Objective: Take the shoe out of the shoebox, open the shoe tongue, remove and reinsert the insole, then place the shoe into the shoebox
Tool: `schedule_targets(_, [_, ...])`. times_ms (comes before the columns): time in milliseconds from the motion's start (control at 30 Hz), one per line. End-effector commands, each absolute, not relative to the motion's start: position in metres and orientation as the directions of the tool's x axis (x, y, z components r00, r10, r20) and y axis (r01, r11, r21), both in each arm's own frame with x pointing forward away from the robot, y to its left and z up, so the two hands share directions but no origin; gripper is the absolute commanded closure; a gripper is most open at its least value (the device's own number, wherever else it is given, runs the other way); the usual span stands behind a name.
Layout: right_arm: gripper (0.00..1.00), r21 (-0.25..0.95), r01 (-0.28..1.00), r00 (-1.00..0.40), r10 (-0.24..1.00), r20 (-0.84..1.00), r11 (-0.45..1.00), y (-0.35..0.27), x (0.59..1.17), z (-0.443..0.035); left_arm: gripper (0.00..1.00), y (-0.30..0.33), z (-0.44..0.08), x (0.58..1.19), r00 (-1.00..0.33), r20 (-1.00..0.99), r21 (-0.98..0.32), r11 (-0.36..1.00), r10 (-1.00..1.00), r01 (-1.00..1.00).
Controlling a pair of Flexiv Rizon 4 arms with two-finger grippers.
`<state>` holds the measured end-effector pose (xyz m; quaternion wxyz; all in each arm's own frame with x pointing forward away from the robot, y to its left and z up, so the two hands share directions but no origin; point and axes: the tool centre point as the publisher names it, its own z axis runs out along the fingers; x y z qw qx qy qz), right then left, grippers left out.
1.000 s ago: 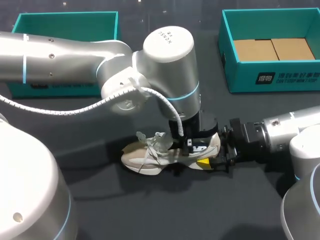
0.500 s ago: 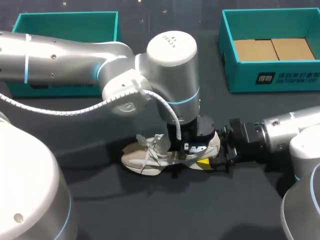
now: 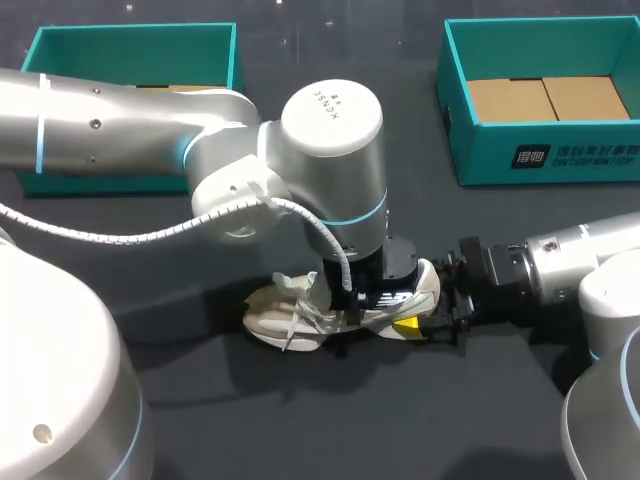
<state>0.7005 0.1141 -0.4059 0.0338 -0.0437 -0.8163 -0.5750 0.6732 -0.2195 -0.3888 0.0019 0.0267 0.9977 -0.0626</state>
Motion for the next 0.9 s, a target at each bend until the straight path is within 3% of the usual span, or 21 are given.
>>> schedule_targets(33, [1.00,0.934,0.113,-0.994,0.034,0.108,0.339,0.115,0.701,-0.407,0.71,-0.213,-0.396,0.669,-0.998,-0.029,-0.148,0.987,0.061,0.065])
schedule_targets(267, [1.00,0.934,0.113,-0.994,0.034,0.108,0.339,0.115,0.701,-0.407,0.77,-0.218,-0.409,0.674,-0.994,-0.093,-0.128,0.989,0.059,0.070])
schedule_targets(400, [1.00,0.934,0.113,-0.994,0.034,0.108,0.339,0.115,0.701,-0.407,0.99,-0.218,-0.412,0.680,-0.997,-0.073,-0.117,0.993,0.021,0.030])
schedule_targets(433, [1.00,0.934,0.113,-0.994,0.034,0.108,0.339,0.115,0.701,-0.407,1.00,-0.217,-0.412,0.681,-0.997,-0.072,-0.119,0.993,0.017,0.026])
schedule_targets(700, [1.00,0.934,0.113,-0.994,0.034,0.108,0.339,0.115,0.701,-0.407,1.00,-0.210,-0.410,0.683,-0.998,-0.061,-0.143,0.990,0.002,0.011])
schedule_targets(900, [1.00,0.934,0.113,-0.994,0.034,0.108,0.339,0.115,0.701,-0.407,1.00,-0.202,-0.400,0.675,-0.996,-0.081,-0.258,0.966,-0.046,-0.024])
